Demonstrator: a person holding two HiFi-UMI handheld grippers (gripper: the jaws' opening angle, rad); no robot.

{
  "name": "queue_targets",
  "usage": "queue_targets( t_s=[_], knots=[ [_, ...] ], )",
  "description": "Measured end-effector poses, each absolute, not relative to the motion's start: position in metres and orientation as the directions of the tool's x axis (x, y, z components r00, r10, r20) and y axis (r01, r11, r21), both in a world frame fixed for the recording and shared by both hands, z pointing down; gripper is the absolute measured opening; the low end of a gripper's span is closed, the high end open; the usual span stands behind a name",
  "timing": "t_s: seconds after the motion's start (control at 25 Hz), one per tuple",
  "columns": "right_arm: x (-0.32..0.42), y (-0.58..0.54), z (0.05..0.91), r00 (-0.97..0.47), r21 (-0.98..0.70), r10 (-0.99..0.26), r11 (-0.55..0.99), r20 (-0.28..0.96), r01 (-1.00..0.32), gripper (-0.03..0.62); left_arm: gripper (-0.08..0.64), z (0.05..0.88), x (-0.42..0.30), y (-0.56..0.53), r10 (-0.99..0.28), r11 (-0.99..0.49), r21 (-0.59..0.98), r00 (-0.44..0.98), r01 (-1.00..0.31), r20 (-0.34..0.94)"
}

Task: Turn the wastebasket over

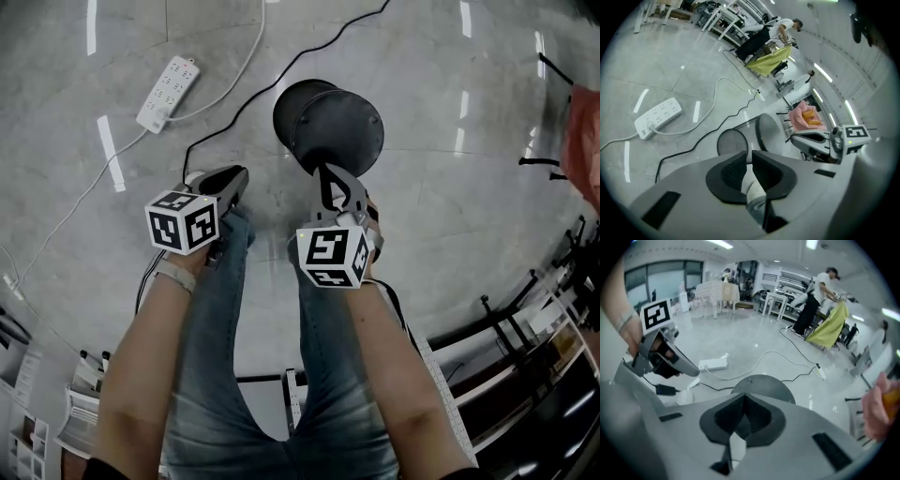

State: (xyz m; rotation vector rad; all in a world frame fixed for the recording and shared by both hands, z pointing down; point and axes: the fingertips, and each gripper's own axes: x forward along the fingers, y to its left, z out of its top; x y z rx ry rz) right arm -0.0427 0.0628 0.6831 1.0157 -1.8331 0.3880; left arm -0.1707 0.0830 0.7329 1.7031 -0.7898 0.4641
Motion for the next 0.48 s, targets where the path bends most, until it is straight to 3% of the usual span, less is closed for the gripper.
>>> queue_targets(
  t_s=[0.2, 0.48],
  knots=[
    [-0.025, 0.056, 0.613, -0.397, -0.168, -0.483, 0.449, 0.781, -0.878, 0.011, 0.015, 0.642, -0.135, 0.065, -0.327, -0.225, 0.721, 0.748, -0.655, 0.577],
    [0.003, 0.031, 0.474, -0.551, -0.335, -0.575, 0.444, 0.605, -0.831, 0.009, 0.014, 0.482, -0.087, 0.042, -0.364, -0.440, 0.683, 0.811, -0.583, 0.458]
  ],
)
